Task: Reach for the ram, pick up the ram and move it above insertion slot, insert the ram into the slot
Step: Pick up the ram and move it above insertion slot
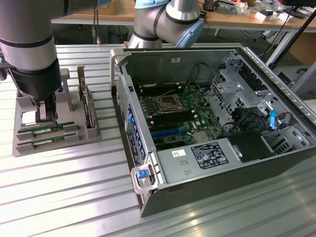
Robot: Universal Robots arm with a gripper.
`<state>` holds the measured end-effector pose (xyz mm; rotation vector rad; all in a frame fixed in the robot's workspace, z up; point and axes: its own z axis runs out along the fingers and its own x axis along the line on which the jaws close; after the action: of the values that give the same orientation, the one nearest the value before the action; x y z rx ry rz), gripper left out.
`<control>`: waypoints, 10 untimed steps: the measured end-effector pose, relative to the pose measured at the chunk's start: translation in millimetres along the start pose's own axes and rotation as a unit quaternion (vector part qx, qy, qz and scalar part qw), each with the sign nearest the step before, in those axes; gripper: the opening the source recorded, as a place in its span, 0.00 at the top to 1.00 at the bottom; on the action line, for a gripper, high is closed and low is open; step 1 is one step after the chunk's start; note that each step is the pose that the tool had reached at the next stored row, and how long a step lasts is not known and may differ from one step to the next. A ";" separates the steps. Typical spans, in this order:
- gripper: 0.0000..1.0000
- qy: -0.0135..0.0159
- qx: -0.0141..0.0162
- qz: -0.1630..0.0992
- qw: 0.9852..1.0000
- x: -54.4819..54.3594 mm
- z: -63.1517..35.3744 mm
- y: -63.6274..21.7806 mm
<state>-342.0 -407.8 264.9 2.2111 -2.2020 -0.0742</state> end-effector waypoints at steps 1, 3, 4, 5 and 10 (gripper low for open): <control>0.70 0.000 0.000 0.000 1.000 0.1 3.6 1.0; 0.70 0.000 0.000 0.000 1.000 0.1 7.7 2.5; 0.70 0.000 0.000 0.000 1.000 0.2 10.8 3.3; 0.70 0.000 0.000 0.000 1.000 0.2 12.2 3.7; 0.70 0.000 0.000 0.000 1.000 0.4 19.8 6.5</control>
<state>-349.4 -407.8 245.4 2.2123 -2.2010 -0.0741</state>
